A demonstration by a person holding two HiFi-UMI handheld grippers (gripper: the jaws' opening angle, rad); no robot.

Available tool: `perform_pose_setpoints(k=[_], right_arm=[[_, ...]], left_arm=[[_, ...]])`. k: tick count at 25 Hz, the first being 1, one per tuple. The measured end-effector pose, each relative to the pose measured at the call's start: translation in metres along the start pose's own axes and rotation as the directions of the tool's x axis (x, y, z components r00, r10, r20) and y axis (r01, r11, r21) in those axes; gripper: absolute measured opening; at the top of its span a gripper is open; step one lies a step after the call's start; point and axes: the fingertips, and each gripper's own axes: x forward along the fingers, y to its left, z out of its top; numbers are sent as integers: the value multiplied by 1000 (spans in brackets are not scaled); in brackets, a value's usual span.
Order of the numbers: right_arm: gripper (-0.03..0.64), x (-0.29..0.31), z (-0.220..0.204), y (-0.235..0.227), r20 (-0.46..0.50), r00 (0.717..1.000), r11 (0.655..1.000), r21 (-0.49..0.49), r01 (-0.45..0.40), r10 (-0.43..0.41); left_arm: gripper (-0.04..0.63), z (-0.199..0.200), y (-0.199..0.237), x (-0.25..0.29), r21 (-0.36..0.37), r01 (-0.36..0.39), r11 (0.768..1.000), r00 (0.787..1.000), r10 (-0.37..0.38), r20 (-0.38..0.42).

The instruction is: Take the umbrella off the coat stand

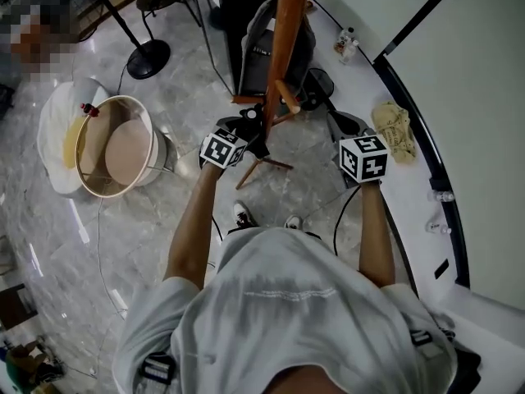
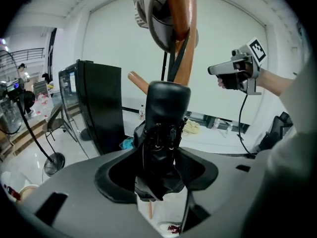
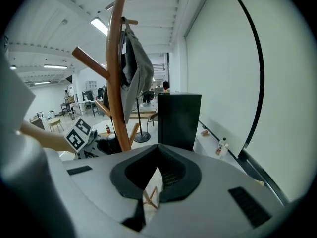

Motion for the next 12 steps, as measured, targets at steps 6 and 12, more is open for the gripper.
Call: perform_pose_setpoints(k=[6,12], right_arm=[[21,-4,34,-4,92,995,999,-38,-21,24],[21,-11,72,7,196,975,991,-104,-83,103]], left_arm=[[232,12,5,-27,-36,-107,994,993,108,54],[229,27,10,-73,-81,-220,972,966,228,120]])
